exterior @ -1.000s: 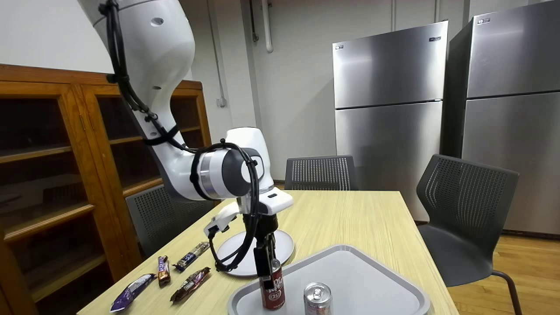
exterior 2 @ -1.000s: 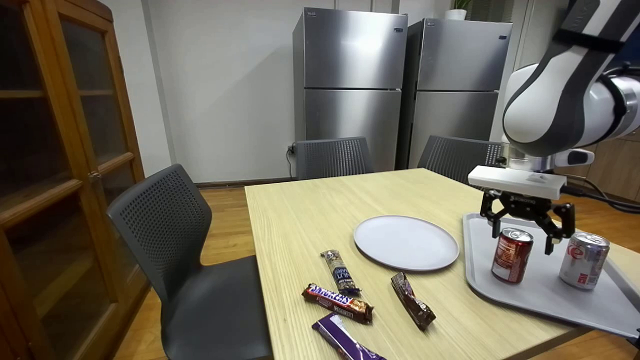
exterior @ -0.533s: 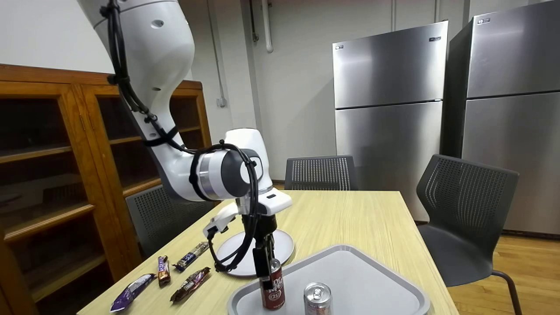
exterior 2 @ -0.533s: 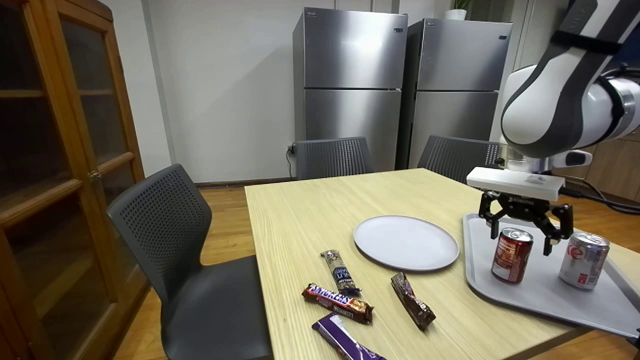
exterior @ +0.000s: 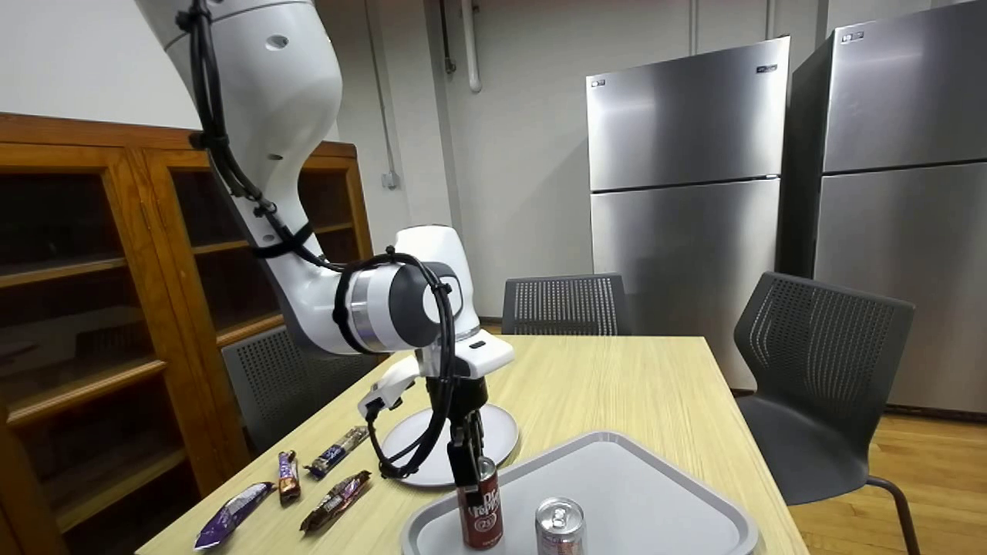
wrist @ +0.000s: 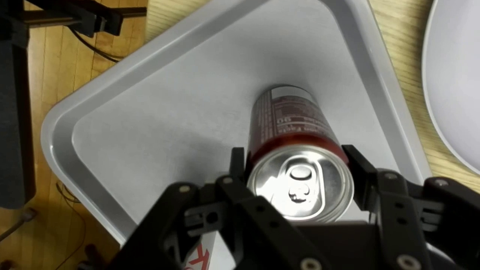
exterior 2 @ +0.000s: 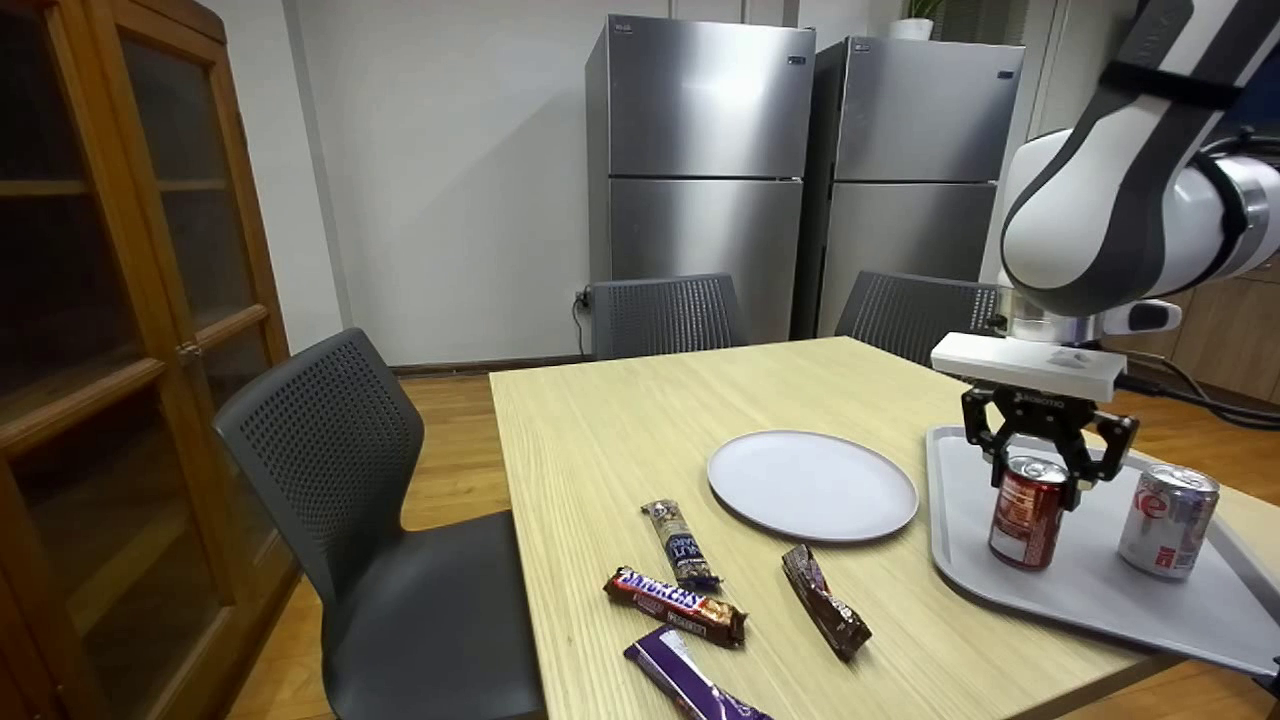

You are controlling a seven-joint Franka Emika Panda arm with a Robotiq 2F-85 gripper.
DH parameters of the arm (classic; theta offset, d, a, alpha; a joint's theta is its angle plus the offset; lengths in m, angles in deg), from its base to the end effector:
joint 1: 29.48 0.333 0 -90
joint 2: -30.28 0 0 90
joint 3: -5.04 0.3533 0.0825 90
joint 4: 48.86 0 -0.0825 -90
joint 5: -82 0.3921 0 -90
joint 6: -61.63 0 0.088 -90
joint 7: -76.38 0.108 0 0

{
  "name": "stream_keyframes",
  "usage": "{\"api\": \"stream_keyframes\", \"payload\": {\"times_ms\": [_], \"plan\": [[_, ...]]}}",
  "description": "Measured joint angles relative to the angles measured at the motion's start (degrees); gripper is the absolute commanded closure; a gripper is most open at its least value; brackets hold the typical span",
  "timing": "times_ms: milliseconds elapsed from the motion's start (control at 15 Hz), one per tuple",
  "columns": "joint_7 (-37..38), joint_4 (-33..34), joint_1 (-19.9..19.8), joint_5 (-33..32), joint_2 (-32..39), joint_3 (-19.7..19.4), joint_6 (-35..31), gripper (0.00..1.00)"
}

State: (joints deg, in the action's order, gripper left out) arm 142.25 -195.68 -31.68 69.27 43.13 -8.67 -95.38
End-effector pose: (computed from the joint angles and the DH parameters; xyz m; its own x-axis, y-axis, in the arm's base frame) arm 0.4392 -0.1203 0.2103 0.3506 -0.9318 0.0938 -0.9341 -0.3407 0.1065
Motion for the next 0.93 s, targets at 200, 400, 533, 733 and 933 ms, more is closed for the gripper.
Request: {"api": "stream_keyframes", "payload": {"times_ms": [200, 400, 533, 733, 933], "plan": [[0.0, 0.0, 0.0, 0.0, 0.0, 0.0, -0.1, 0.61], [-0.1, 0.0, 0.0, 0.0, -0.2, 0.0, -0.2, 0.61], [-0.1, -0.2, 0.2, 0.0, -1.1, 0.0, 0.0, 0.61], [-0.4, -1.0, 0.6, 0.0, -3.8, 0.0, 0.2, 0.61], [-0.7, -1.8, 0.8, -0.7, -7.1, 0.2, 0.7, 0.61]]}}
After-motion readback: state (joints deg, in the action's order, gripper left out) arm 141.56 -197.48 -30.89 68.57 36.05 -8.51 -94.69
